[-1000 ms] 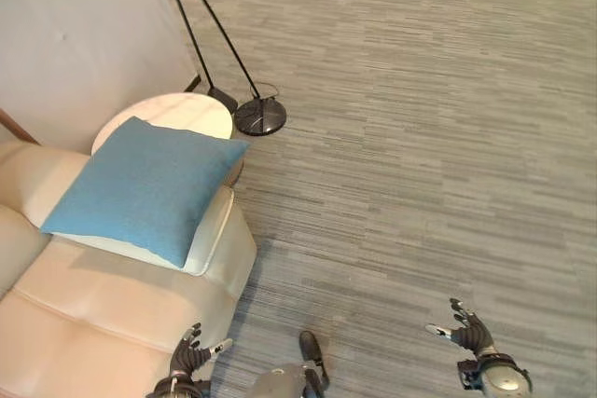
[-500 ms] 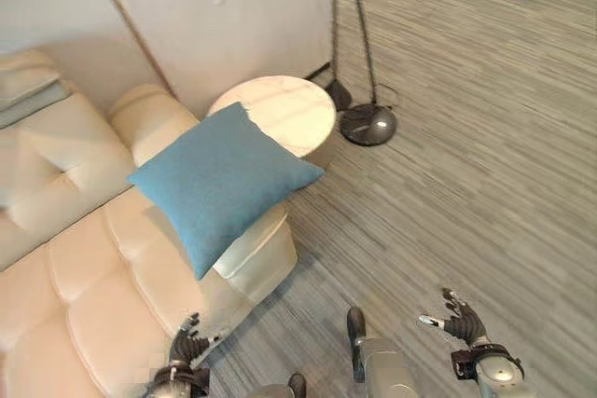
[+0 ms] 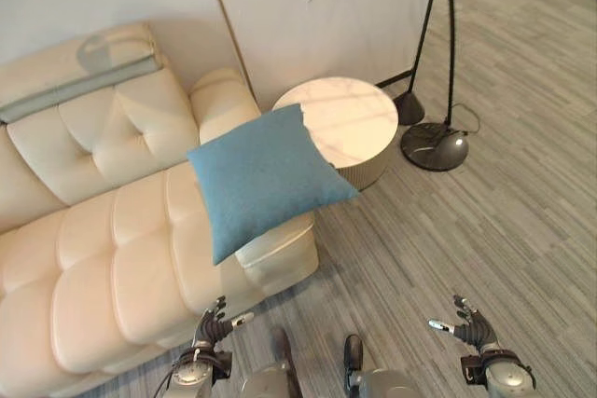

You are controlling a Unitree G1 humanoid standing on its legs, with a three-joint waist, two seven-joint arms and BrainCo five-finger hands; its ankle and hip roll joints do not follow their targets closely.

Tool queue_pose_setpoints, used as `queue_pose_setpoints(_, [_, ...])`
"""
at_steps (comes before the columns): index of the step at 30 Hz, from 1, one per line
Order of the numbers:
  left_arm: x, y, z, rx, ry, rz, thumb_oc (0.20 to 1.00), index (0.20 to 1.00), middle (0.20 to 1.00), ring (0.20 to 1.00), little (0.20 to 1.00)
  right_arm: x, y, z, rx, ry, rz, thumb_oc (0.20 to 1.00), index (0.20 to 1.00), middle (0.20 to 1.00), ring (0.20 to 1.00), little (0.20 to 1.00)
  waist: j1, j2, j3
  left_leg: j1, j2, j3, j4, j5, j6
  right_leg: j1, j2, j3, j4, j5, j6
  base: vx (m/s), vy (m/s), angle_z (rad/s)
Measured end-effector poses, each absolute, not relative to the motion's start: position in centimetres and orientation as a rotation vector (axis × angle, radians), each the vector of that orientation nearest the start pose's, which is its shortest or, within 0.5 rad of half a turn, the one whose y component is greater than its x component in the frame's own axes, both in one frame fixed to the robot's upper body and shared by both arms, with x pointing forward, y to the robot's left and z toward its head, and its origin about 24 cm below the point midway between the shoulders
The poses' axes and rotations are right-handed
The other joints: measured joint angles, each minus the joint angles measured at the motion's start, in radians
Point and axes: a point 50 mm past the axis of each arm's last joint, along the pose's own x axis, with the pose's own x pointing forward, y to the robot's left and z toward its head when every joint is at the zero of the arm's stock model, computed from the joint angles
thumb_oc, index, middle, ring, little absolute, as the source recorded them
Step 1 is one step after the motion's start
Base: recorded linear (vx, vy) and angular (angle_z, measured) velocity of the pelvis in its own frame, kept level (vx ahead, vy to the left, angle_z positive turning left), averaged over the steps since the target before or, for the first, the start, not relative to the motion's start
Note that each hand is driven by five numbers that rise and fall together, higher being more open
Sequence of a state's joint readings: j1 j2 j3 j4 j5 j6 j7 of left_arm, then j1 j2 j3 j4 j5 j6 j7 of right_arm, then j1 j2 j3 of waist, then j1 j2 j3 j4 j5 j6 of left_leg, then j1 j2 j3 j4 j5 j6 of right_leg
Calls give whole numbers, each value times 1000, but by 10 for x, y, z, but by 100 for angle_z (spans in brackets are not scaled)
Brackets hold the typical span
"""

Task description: Pick up all the scattered cushions and arrange them neatly on the sofa.

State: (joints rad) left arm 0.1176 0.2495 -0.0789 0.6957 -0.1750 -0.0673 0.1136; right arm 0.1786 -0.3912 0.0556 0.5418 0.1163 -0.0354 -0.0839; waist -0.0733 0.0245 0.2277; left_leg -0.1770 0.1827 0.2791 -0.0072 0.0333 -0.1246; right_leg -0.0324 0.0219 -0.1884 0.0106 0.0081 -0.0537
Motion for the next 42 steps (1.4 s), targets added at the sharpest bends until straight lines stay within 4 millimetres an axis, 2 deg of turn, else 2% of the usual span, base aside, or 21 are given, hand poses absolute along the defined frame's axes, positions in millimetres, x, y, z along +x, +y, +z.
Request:
queue_pose_setpoints(1, [151, 229, -112, 137, 746, 205, 1000, 1000, 1000, 1000, 1000, 155, -268, -83, -307, 671, -182, 1000, 1000, 1000, 1000, 1000, 8, -8, -4, 3, -9, 8, 9, 2, 1, 2, -12, 2, 2, -3, -4, 454, 216, -6])
queue_pose_setpoints(2, [148, 230, -113, 135, 758, 211, 1000, 1000, 1000, 1000, 1000, 156, -267, -82, -312, 664, -174, 1000, 1000, 1000, 1000, 1000, 11, -8, -6, 3, -25, 9, 46, 0, 6, 20, -17, 26, -25, -25, 32, 299, 138, -64])
queue_pose_setpoints(3, [138, 226, -117, 119, 780, 209, 1000, 1000, 1000, 1000, 1000, 161, -274, -75, -347, 641, -169, 1000, 1000, 1000, 1000, 1000, 28, 44, -12, 8, 26, -10, 75, -59, 3, -8, 19, 31, 73, -76, 28, 547, 347, -48])
queue_pose_setpoints(4, [137, 230, -117, 126, 791, 217, 1000, 1000, 1000, 1000, 1000, 146, -272, -82, -320, 680, -186, 1000, 1000, 1000, 1000, 1000, 22, 24, -33, 18, 1, -26, 101, 6, 20, -46, -22, 28, 179, -106, 35, 493, 349, -35])
queue_pose_setpoints(5, [138, 233, -116, 133, 785, 219, 1000, 1000, 1000, 1000, 1000, 144, -268, -84, -307, 683, -183, 1000, 1000, 1000, 1000, 1000, 36, -2, -47, 19, -36, -8, 123, 2, 34, -58, -59, 27, 198, -122, 51, 571, 406, -16])
queue_pose_setpoints(6, [139, 239, -117, 148, 796, 230, 1000, 1000, 1000, 1000, 1000, 143, -263, -85, -285, 683, -187, 1000, 1000, 1000, 1000, 1000, 45, -63, -52, 19, -101, 38, 228, -72, 131, -82, -138, 38, 268, -151, 92, 149, 123, -32])
queue_pose_setpoints(8, [130, 244, -118, 148, 809, 259, 1000, 1000, 1000, 1000, 1000, 149, -259, -75, -308, 620, -134, 1000, 1000, 1000, 1000, 1000, 39, -33, -78, 69, -107, 32, 156, -75, 159, -122, -166, 62, 441, -190, 133, 142, 109, -7])
queue_pose_setpoints(10, [137, 260, -110, 186, 778, 289, 1000, 1000, 1000, 1000, 1000, 157, -248, -73, -281, 595, -106, 1000, 1000, 1000, 1000, 1000, 30, -69, -80, 97, -170, 25, 123, -87, 190, -152, -211, 126, 531, -173, 149, 251, 117, 10])
queue_pose_setpoints(12, [139, 266, -107, 198, 768, 309, 1000, 1000, 1000, 1000, 1000, 169, -246, -66, -277, 553, -103, 1000, 1000, 1000, 1000, 1000, 32, -48, -61, 137, -183, 6, 81, -58, 191, -219, -211, 151, 622, -197, 168, 173, -7, 4])
queue_pose_setpoints(14, [145, 272, -100, 204, 723, 330, 1000, 1000, 1000, 1000, 1000, 177, -246, -60, -287, 522, -91, 1000, 1000, 1000, 1000, 1000, 32, -29, -48, 171, -188, -1, 48, -51, 186, -222, -172, 141, 432, -209, 162, 131, -37, 30])
queue_pose_setpoints(16, [146, 275, -97, 217, 713, 335, 1000, 1000, 1000, 1000, 1000, 181, -247, -58, -293, 509, -91, 1000, 1000, 1000, 1000, 1000, 30, -37, -44, 182, -197, -14, 40, -51, 185, -242, -155, 134, 357, -176, 162, 155, -72, 41])
queue_pose_setpoints(19, [147, 274, -97, 214, 709, 332, 1000, 1000, 1000, 1000, 1000, 188, -256, -50, -330, 485, -100, 1000, 1000, 1000, 1000, 1000, 21, -48, -39, 192, -212, -65, 16, -49, 177, -239, -122, 165, 177, -41, 179, 127, -104, 55])
queue_pose_setpoints(21, [148, 268, -97, 195, 699, 322, 1000, 1000, 1000, 1000, 1000, 186, -267, -45, -364, 485, -122, 1000, 1000, 1000, 1000, 1000, 17, -50, -32, 223, -213, -125, 13, -50, 161, -147, -114, 160, 86, 105, 143, 96, -151, 75])
queue_pose_setpoints(24, [157, 260, -91, 148, 640, 305, 1000, 1000, 1000, 1000, 1000, 221, -292, -4, -502, 352, -141, 1000, 1000, 1000, 1000, 1000, 35, -12, -16, 224, -163, -160, -6, -68, 106, -98, -75, 100, 15, 117, 118, 159, -276, 31])
queue_pose_setpoints(26, [164, 254, -88, 112, 613, 288, 1000, 1000, 1000, 1000, 1000, 237, -300, 17, -563, 286, -147, 1000, 1000, 1000, 1000, 1000, 36, -16, -18, 215, -152, -160, -17, -64, 108, -90, -62, 92, -26, 126, 102, 16, -132, 19])
queue_pose_setpoints(31, [179, 247, -85, 42, 585, 285, 1000, 1000, 1000, 1000, 1000, 270, -286, 31, -572, 228, -103, 1000, 1000, 1000, 1000, 1000, 46, -16, -17, 172, -135, -165, -16, -33, 96, -100, -46, 75, -81, 157, 86, -62, -105, 7])
queue_pose_setpoints(34, [207, 235, -77, 8, 540, 267, 1000, 1000, 1000, 1000, 1000, 299, -269, 32, -585, 255, -47, 1000, 1000, 1000, 1000, 1000, 59, -6, -10, 106, -141, -180, -16, -8, 91, -161, -51, 69, -91, 185, 94, -162, -68, 11])
queue_pose_setpoints(37, [236, 222, -65, -38, 486, 248, 1000, 1000, 1000, 1000, 1000, 324, -257, 53, -583, 200, -31, 1000, 1000, 1000, 1000, 1000, 62, 9, 10, 49, -149, -188, -21, 15, 88, -219, -60, 56, -91, 204, 83, -157, -44, 16])
queue_pose_setpoints(39, [266, 209, -54, -39, 455, 226, 1000, 1000, 1000, 1000, 1000, 359, -236, 72, -600, 191, -18, 1000, 1000, 1000, 1000, 1000, 67, 26, 23, 13, -152, -184, -17, 25, 86, -257, -64, 54, -87, 216, 80, -116, -36, -2])
queue_pose_setpoints(41, [316, 189, -13, -43, 330, 186, 1000, 1000, 1000, 1000, 1000, 390, -213, 118, -603, 80, -25, 1000, 1000, 1000, 1000, 1000, 76, 38, 62, -21, -153, -188, -39, 46, 68, -297, -65, 54, -90, 230, 89, -48, -32, 8])
queue_pose_setpoints(42, [328, 182, 1, -38, 278, 172, 1000, 1000, 1000, 1000, 1000, 396, -203, 127, -598, 50, -17, 1000, 1000, 1000, 1000, 1000, 75, 37, 65, -28, -150, -190, -43, 51, 65, -306, -63, 49, -90, 230, 89, -58, -35, 9])
